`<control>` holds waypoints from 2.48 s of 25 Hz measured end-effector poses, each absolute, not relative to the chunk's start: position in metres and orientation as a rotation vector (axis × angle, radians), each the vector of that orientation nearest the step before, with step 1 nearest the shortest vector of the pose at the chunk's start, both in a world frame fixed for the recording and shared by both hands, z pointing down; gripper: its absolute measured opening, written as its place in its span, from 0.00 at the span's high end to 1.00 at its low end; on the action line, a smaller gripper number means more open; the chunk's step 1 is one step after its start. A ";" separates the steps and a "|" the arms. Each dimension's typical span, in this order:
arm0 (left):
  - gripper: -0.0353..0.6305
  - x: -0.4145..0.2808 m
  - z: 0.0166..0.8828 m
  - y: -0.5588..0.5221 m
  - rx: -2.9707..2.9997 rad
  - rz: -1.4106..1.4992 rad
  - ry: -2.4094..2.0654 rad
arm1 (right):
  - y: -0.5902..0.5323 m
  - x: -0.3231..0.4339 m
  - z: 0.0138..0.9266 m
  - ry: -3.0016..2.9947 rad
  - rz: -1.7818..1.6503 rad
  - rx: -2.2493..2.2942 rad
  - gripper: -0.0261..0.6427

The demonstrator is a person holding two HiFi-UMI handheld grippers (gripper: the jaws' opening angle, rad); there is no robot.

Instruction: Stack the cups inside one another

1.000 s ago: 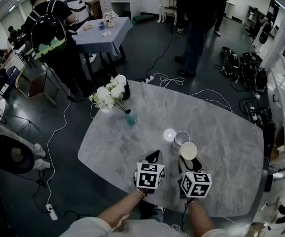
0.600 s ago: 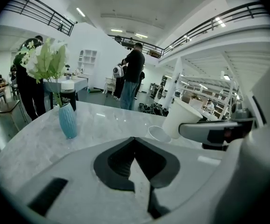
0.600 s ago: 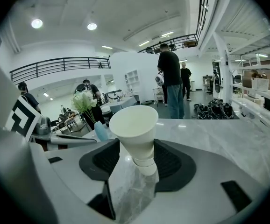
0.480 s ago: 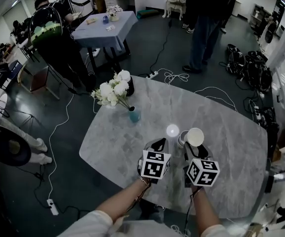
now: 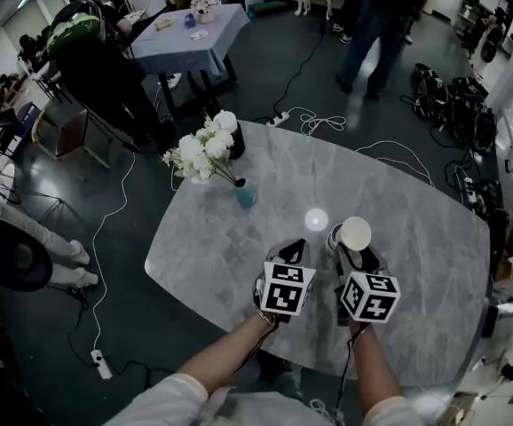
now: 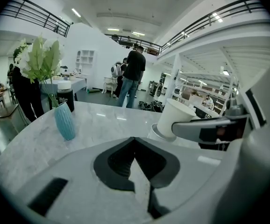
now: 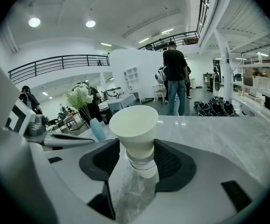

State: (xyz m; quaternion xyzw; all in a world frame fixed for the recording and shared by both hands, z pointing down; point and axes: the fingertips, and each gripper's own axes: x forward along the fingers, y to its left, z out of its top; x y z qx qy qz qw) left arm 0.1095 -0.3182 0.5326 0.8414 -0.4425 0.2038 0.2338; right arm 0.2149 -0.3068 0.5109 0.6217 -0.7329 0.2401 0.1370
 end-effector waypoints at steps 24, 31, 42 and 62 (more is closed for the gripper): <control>0.95 0.104 0.546 -0.307 2.275 0.551 -1.216 | -0.294 0.221 0.522 -2.098 0.734 1.846 0.64; 0.95 0.095 0.545 -0.290 2.265 0.567 -1.209 | -0.276 0.225 0.511 -2.086 0.724 1.891 0.64; 0.95 0.081 0.524 -0.255 2.279 0.489 -1.201 | -0.240 0.214 0.497 -2.069 0.694 1.942 0.76; 0.95 0.048 0.504 -0.175 2.344 0.496 -1.172 | -0.158 0.178 0.492 -2.014 0.672 1.961 0.92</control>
